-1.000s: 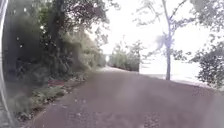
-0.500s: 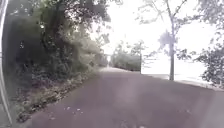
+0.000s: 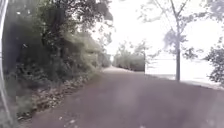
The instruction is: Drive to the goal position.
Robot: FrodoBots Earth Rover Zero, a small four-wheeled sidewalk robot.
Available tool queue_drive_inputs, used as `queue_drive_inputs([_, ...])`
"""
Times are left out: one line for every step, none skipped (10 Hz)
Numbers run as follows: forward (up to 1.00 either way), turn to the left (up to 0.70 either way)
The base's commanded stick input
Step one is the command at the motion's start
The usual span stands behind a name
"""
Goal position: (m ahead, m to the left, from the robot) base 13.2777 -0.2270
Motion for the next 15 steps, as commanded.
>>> queue_drive_inputs([0.70,0.03])
queue_drive_inputs([0.70,0.03])
queue_drive_inputs([0.70,0.03])
queue_drive_inputs([0.70,0.03])
queue_drive_inputs([0.70,0.03])
queue_drive_inputs([0.70,0.03])
queue_drive_inputs([0.70,0.03])
queue_drive_inputs([0.70,0.03])
queue_drive_inputs([0.70,0.03])
queue_drive_inputs([0.70,0.03])
queue_drive_inputs([0.70,0.03])
queue_drive_inputs([0.70,0.03])
queue_drive_inputs([0.70,0.03])
queue_drive_inputs([0.70,0.03])
queue_drive_inputs([0.70,0.03])
